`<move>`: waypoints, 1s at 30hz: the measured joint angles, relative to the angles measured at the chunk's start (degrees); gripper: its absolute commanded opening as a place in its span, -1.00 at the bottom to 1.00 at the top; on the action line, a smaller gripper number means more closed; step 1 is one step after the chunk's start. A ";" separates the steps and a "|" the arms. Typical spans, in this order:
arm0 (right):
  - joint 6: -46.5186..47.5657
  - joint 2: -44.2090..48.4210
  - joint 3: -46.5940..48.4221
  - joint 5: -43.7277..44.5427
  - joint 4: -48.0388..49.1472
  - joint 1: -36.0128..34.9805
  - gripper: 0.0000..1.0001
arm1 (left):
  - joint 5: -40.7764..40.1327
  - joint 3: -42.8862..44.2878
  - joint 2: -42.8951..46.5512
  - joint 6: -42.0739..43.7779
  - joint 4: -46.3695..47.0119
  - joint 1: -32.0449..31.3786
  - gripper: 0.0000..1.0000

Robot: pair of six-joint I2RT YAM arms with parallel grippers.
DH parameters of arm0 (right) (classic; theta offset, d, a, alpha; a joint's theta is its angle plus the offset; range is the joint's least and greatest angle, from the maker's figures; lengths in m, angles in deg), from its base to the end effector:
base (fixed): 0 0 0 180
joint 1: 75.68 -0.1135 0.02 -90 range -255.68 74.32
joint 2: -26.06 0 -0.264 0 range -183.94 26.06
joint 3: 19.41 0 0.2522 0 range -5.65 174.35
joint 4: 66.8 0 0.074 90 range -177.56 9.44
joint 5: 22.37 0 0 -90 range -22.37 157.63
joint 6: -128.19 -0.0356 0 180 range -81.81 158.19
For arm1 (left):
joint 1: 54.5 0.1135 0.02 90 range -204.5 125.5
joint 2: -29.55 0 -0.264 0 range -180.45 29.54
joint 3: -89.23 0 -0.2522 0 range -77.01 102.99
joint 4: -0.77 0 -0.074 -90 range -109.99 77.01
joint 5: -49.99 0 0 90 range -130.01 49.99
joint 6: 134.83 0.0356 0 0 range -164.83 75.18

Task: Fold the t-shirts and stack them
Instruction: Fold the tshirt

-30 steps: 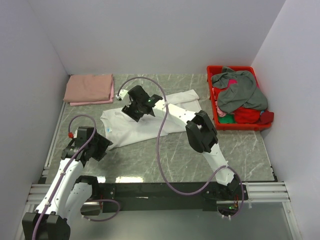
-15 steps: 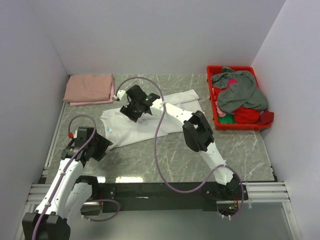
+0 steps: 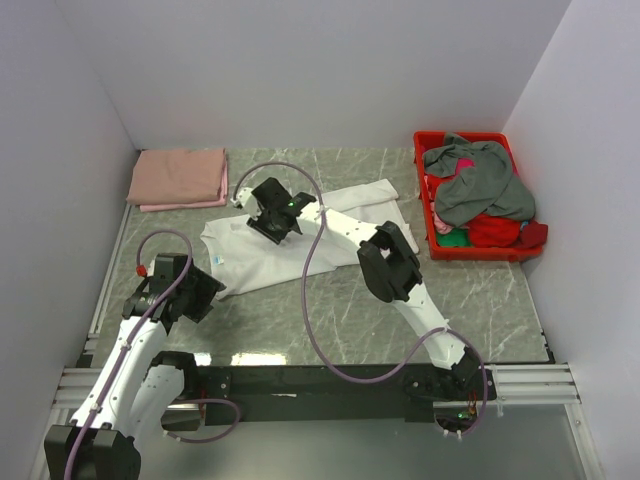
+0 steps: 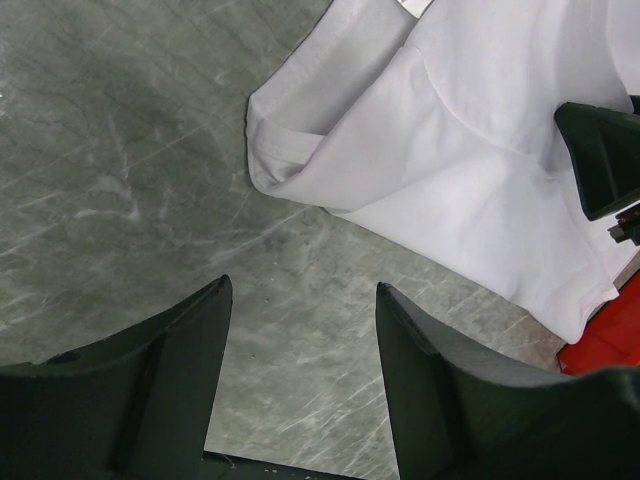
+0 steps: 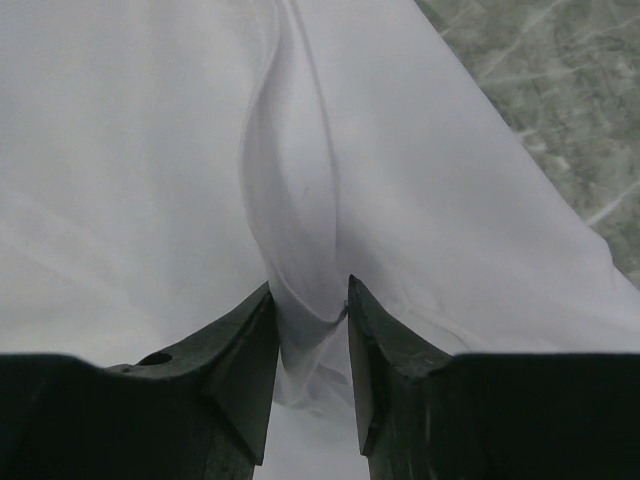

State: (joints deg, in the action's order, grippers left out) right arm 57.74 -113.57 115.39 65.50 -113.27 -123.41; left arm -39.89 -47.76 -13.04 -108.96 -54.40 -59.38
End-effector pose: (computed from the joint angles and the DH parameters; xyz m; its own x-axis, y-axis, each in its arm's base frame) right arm 0.3629 0.4012 0.1777 -0.2420 -0.7634 -0.5989 -0.8872 0.4240 -0.1819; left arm 0.1406 -0.0121 0.2045 -0.4327 -0.8661 -0.2503 -0.6945 0.4972 -0.5201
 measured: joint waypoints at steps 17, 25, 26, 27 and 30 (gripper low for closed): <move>-0.02 0.76 -3.28 7.54 3.45 1.42 -0.07 | -0.42 0.00 0.00 0.00 0.02 0.00 0.29; 0.33 1.66 -3.76 6.97 3.54 2.97 0.27 | -0.39 0.00 -0.42 -0.04 0.50 0.00 0.29; 0.57 2.10 -4.04 6.95 3.50 3.19 0.31 | -0.39 0.00 -0.70 -0.04 0.63 0.00 0.29; 0.85 2.51 -4.13 6.86 3.39 3.39 0.32 | -0.39 0.00 -1.09 -0.07 0.87 0.00 0.29; 2.05 4.66 -4.13 5.64 2.91 4.37 0.34 | -0.17 -0.04 -2.56 -0.28 1.97 0.00 0.28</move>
State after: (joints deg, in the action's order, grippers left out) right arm 59.80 -108.92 111.26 71.13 -110.36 -119.04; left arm -40.06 -47.80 -15.60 -109.25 -52.43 -59.38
